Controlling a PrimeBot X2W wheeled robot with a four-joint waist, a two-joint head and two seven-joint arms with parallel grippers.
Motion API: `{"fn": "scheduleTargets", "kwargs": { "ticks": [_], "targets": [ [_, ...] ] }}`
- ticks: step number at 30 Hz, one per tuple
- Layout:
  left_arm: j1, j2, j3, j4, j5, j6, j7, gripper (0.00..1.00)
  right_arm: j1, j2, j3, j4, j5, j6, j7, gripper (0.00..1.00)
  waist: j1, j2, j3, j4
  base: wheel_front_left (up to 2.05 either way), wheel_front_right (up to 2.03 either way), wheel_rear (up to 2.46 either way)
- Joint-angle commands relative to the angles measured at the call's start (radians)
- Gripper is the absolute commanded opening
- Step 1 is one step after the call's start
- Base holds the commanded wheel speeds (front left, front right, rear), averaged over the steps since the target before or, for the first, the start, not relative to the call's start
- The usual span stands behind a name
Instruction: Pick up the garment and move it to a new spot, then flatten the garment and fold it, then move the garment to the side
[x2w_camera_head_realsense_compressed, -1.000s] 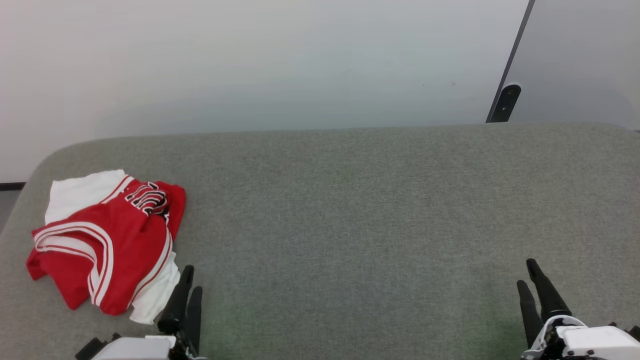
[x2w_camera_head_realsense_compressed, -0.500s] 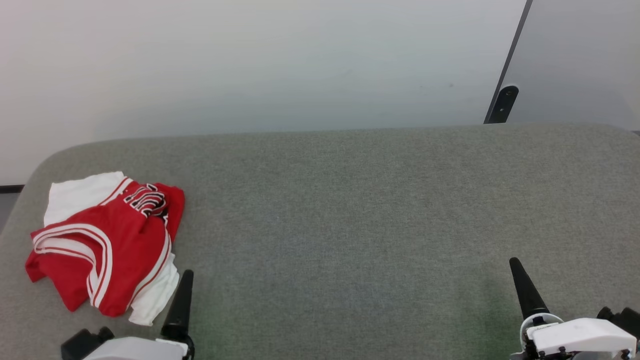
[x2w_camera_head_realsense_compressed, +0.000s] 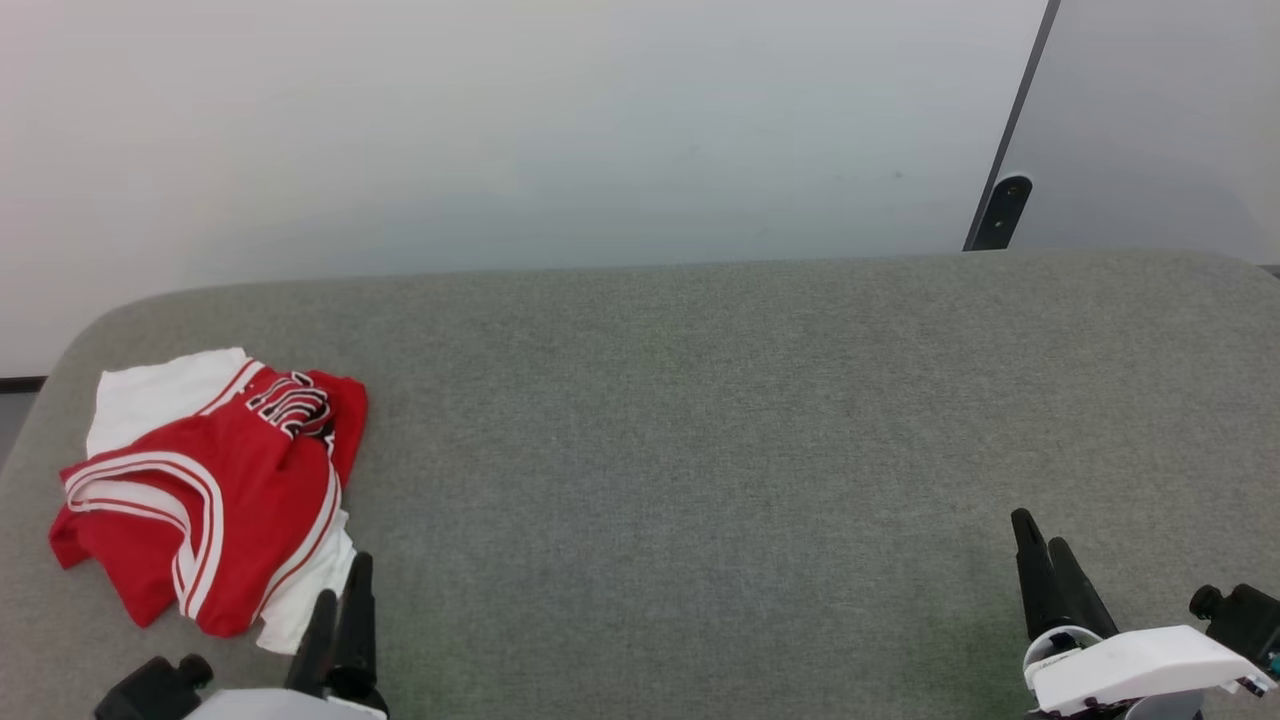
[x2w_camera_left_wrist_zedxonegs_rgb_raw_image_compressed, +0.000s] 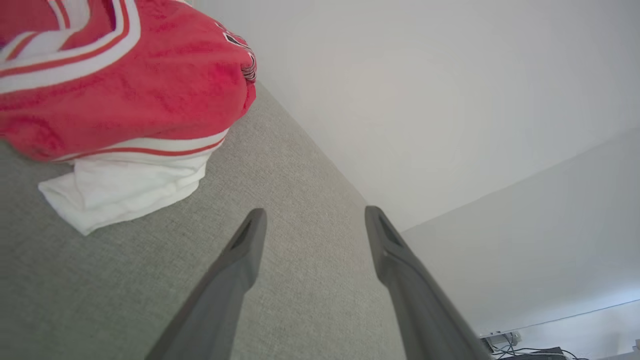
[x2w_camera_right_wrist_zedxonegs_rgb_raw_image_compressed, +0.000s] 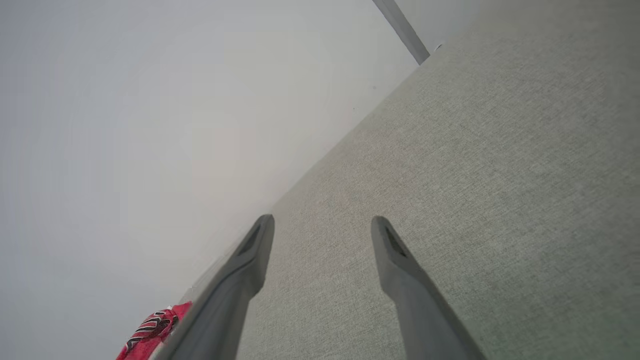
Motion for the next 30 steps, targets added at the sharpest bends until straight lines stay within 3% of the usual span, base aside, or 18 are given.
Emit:
{"fn": "scheduleTargets", "kwargs": {
  "ticks": [1, 14, 30],
  "targets": [
    [0.002, 0.006, 0.004, -0.026, 0.052, 0.005, -0.013, 1.0, -0.009, -0.005, 0.0, -0.015, -0.049, 0.0, -0.013, 1.0, 0.0, 0.0, -0.001, 0.0, 0.0, 0.0, 0.0],
    [0.037, 0.005, 0.013, -0.077, 0.245, 0.002, -0.052, 1.0, -0.002, -0.005, -0.009, -0.02, -0.226, 0.0, -0.053, 1.0, 0.0, 0.0, -0.011, -0.003, 0.0, 0.0, 0.0],
    [0.077, 0.045, -0.035, -0.139, 0.492, 0.051, -0.099, 1.0, 0.003, -0.006, -0.003, -0.009, -0.434, 0.0, -0.099, 1.0, 0.0, 0.0, -0.026, 0.002, 0.0, 0.0, 0.0]
  ]
}}
